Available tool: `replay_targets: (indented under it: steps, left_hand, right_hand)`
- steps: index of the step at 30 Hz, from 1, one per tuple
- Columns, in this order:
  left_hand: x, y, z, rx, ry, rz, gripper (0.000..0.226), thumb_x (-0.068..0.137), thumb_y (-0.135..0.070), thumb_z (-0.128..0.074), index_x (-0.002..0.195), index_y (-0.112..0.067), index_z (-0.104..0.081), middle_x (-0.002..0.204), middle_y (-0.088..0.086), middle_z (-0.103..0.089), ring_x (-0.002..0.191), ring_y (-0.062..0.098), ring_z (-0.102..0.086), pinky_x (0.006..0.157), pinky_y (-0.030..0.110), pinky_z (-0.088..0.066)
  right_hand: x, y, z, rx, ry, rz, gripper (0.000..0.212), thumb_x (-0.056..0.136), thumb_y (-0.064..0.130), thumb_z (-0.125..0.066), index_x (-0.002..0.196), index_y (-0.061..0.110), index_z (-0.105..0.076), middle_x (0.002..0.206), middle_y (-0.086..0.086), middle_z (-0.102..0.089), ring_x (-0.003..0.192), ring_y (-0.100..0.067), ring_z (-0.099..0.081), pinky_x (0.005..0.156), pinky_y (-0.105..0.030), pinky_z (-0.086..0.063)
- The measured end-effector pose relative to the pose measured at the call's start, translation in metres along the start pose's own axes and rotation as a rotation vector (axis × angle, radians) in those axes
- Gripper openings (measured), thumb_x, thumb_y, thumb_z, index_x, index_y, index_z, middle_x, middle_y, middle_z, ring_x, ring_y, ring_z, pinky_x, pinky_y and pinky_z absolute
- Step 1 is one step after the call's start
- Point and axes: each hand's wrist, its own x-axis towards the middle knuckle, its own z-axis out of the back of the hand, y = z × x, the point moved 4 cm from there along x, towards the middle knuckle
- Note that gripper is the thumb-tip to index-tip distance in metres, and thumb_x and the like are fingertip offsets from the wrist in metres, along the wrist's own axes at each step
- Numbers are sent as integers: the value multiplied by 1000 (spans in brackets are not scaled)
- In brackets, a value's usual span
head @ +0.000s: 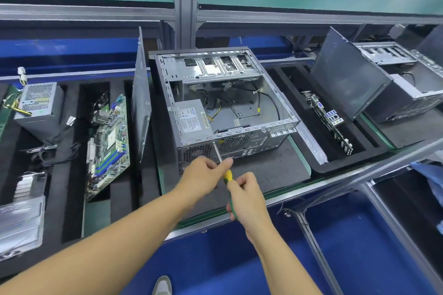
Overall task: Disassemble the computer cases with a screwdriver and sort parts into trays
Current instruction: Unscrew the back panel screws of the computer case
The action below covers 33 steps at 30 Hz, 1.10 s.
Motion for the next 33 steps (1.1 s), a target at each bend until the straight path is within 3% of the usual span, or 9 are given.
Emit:
replay_targets:
  steps: [3, 9, 11, 14, 20, 25, 28, 31, 33]
  left_hand:
    - [1, 8, -12, -486, 220, 206, 27, 90, -31, -71, 85, -5, -68, 83, 15, -65, 67, 18, -61, 60, 24, -54]
    - [3, 13, -17, -623, 209, 195, 16, 91, -15, -69, 90, 1, -71, 78, 12, -67, 66, 16, -62, 65, 25, -58]
    - [2, 12, -17, -677, 246, 172, 14, 95, -11, -63, 96, 1, -70, 87, 13, -70, 78, 18, -64, 68, 25, -59]
    - [-3, 10, -20, -812, 307, 182, 17, 100, -11, -54, 106, -1, -67, 101, 14, -72, 90, 22, -69, 71, 29, -59]
    - [-13, 4, -34, -700, 266, 208, 23, 81, -18, -75, 97, -3, -66, 79, 9, -62, 67, 17, -62, 63, 26, -56]
    - [-14, 7, -30, -935, 306, 231, 15, 89, 2, -64, 104, 4, -63, 97, 17, -75, 87, 25, -75, 69, 32, -62]
    - [-16, 8, -30, -994, 391, 202, 23, 93, -1, -59, 115, 4, -59, 113, 19, -72, 98, 25, -73, 77, 35, -61]
    - [-19, 4, -35, -817, 422, 184, 29, 80, -25, -73, 97, -4, -63, 89, 10, -67, 78, 18, -66, 70, 29, -56]
    - [-20, 2, -37, -766, 384, 208, 32, 72, -24, -77, 93, -4, -62, 79, 10, -61, 70, 18, -61, 65, 27, -56]
  right_hand:
    - [2, -4, 1, 87, 19, -31, 12, 94, 21, -53, 89, 13, -46, 66, -5, -59, 51, -16, -56, 44, -28, -42]
    - [-20, -25, 6, 717, 321, -407, 45, 103, 43, -47, 105, 0, -62, 75, -15, -63, 54, -22, -56, 41, -27, -42]
    - [-26, -29, 6, 711, 357, -432, 51, 103, 47, -45, 98, 1, -67, 69, -12, -61, 48, -17, -51, 37, -24, -37]
    - [-23, -29, 9, 598, 151, -253, 32, 104, 33, -53, 97, 3, -61, 61, -5, -55, 44, -13, -45, 36, -25, -34]
    - [-31, -20, 1, 324, -101, -7, 22, 91, 19, -71, 96, 17, -49, 78, -1, -61, 44, -9, -52, 48, -33, -45]
    - [-37, -28, -2, 820, 147, -314, 47, 100, 50, -51, 109, 5, -61, 69, -10, -59, 49, -17, -54, 42, -30, -43]
    - [-35, -26, 1, 736, 123, -225, 33, 105, 37, -49, 100, 6, -59, 64, -6, -57, 44, -15, -50, 39, -27, -37]
    - [-35, -20, 5, 459, 19, -13, 11, 99, 18, -60, 100, 12, -51, 75, -2, -57, 48, -8, -54, 49, -35, -43]
    - [-36, -19, 6, 409, -16, 38, 18, 94, 10, -65, 103, 17, -51, 88, -1, -63, 55, -5, -58, 60, -38, -49]
